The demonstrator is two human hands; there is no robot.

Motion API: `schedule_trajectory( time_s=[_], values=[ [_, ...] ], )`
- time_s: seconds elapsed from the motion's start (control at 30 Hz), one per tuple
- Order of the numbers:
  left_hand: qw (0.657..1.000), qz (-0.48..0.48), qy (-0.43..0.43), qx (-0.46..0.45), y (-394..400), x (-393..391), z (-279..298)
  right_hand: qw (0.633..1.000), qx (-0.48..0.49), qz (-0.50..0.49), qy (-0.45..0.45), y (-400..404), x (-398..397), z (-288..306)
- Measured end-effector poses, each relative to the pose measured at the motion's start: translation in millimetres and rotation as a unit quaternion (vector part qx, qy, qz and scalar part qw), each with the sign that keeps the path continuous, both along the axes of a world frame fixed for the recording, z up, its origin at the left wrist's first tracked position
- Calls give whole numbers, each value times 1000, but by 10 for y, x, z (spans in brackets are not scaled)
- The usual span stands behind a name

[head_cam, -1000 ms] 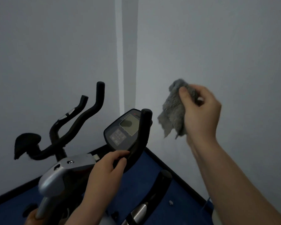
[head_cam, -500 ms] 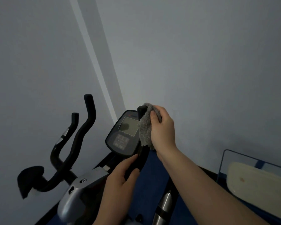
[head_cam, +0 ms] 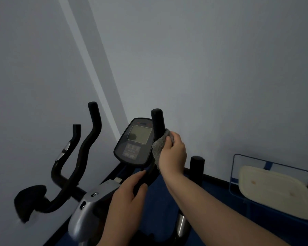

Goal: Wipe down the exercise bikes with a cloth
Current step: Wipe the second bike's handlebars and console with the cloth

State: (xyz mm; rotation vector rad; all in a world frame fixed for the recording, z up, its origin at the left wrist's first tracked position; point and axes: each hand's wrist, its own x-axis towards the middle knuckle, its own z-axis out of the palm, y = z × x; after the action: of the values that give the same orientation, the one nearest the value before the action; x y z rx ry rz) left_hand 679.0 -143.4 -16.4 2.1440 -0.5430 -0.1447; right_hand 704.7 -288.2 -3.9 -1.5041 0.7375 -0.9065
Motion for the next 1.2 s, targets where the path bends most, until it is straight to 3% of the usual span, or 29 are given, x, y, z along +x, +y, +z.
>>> schedule_trajectory(
  time_s=[0.37,0.83,1.03,1.13,1.2],
  values=[
    [1000,-10,17,-20,542,-78,-188,994,89,-55,-9,476,-235,-365],
    [1000,22,-2,-5,864,-287,-327,988,132,7,82,1187,-430,-588],
    [998,48,-40,-11,939,-363,-392,970,47,183,154,820,-765,-442],
    [994,82,-73,-5,938,-379,-472,974,-108,171,107,558,-933,-208],
    [989,118,-87,-4,929,-400,-520,955,-258,117,85,392,-877,-43]
  ],
)
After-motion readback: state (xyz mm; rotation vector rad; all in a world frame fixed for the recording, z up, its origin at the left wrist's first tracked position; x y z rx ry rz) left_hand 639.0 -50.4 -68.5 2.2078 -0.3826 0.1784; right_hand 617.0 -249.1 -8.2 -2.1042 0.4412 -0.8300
